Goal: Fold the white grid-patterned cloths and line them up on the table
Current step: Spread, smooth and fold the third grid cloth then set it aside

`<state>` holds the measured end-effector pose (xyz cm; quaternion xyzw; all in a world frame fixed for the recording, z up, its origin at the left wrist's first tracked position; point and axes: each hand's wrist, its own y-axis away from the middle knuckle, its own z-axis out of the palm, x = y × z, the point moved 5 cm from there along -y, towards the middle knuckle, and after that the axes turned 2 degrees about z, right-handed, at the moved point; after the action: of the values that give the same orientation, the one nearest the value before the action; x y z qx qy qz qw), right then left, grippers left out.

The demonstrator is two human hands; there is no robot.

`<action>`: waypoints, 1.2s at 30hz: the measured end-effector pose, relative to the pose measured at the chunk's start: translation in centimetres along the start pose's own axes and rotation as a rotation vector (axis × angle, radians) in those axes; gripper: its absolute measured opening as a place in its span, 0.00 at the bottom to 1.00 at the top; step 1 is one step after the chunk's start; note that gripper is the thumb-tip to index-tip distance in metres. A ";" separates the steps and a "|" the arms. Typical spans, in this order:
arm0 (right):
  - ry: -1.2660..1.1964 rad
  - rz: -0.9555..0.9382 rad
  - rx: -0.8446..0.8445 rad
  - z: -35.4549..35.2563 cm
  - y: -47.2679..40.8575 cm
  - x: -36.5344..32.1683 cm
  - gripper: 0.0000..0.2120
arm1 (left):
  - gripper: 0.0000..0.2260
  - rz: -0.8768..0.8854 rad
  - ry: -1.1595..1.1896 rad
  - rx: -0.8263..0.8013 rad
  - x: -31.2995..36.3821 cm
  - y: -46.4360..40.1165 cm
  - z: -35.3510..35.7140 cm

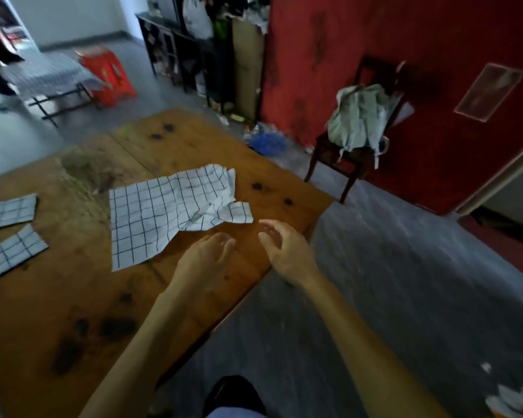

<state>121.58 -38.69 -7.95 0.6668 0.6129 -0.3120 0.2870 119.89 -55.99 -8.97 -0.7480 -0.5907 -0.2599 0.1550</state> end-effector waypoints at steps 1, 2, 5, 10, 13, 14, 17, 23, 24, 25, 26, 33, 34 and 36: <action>-0.006 -0.016 -0.008 -0.6 -0.8 0.5 0.17 | 0.14 -0.019 -0.012 0.009 0.6 -0.7 -0.1; -0.015 -0.021 -0.025 -1.0 -1.6 1.1 0.17 | 0.14 -0.032 -0.026 0.025 1.1 -1.5 0.0; -0.036 -0.022 -0.092 -1.2 -4.5 3.3 0.17 | 0.14 -0.077 -0.045 0.049 1.7 -4.2 0.7; -0.040 -0.062 -0.219 -0.2 -10.9 5.6 0.17 | 0.16 -0.190 -0.062 0.115 0.2 -10.2 2.4; -0.006 -0.082 -0.283 0.8 -15.8 6.9 0.17 | 0.18 -0.249 -0.079 0.197 -1.3 -15.2 3.3; 0.014 -0.081 -0.317 1.2 -17.4 7.3 0.17 | 0.19 -0.266 -0.093 0.226 -1.9 -17.1 3.6; 0.068 -0.080 -0.427 2.4 -22.5 8.2 0.18 | 0.22 -0.328 -0.130 0.249 -4.1 -22.5 4.8; 0.123 -0.134 -0.571 4.7 -30.3 7.5 0.17 | 0.09 -0.531 -0.204 0.194 -9.5 -28.0 6.8; 0.130 -0.148 -0.595 5.2 -31.3 7.4 0.18 | 0.03 -0.538 -0.196 0.203 -9.8 -28.5 6.5; 0.134 -0.163 -0.618 5.6 -32.1 7.2 0.18 | 0.04 -0.543 -0.171 0.235 -9.9 -28.9 5.9; 0.135 -0.184 -0.634 6.0 -33.1 6.9 0.18 | 0.05 -0.531 -0.130 0.280 -10.0 -29.5 5.1; 0.046 -0.367 -0.678 8.1 -38.8 2.1 0.29 | 0.07 -0.308 -0.013 0.485 -5.5 -32.5 -3.0; 0.046 -0.405 -0.674 8.2 -39.6 1.4 0.30 | 0.07 -0.307 -0.009 0.519 -4.8 -32.6 -3.9; 0.023 -0.461 -0.650 8.2 -41.2 0.2 0.28 | 0.08 -0.322 -0.018 0.577 -3.7 -32.8 -5.1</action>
<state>79.99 -41.37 -13.37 0.3897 0.8165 -0.1504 0.3986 86.64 -53.38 -9.43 -0.5727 -0.7517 -0.0966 0.3123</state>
